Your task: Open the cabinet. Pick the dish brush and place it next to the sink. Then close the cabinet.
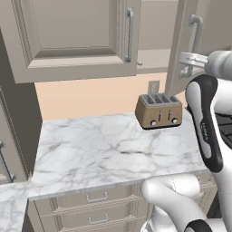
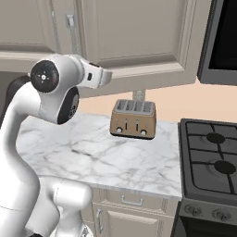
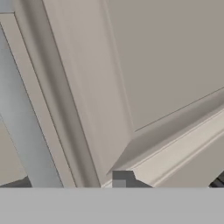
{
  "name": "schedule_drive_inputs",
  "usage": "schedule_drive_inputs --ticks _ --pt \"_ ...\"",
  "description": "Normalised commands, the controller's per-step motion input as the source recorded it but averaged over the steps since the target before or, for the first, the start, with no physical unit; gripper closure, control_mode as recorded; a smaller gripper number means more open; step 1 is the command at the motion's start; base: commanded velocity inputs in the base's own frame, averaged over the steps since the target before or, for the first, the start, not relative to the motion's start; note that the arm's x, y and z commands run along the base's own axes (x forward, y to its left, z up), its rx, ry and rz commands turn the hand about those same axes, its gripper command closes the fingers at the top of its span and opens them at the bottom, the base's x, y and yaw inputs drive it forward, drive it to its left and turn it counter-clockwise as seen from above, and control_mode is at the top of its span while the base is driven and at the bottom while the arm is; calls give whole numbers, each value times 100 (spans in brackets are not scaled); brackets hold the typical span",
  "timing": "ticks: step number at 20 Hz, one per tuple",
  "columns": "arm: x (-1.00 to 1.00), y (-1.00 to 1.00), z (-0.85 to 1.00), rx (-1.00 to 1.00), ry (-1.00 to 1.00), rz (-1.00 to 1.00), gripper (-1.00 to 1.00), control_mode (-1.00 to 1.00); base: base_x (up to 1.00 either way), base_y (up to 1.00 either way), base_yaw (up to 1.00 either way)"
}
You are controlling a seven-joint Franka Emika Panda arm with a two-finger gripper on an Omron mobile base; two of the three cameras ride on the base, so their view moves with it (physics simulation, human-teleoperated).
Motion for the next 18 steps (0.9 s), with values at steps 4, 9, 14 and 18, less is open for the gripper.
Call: schedule_drive_inputs --ticks 4,9,14,18 --pt "-55 -74 24 0 0 0 100 -100 0 0 0" --pt "-44 -77 21 0 0 0 100 -100 0 0 0" --pt "-20 -72 18 -2 5 0 100 -100 0 0 0" --pt "-9 -59 14 -3 8 0 100 -100 0 0 0"
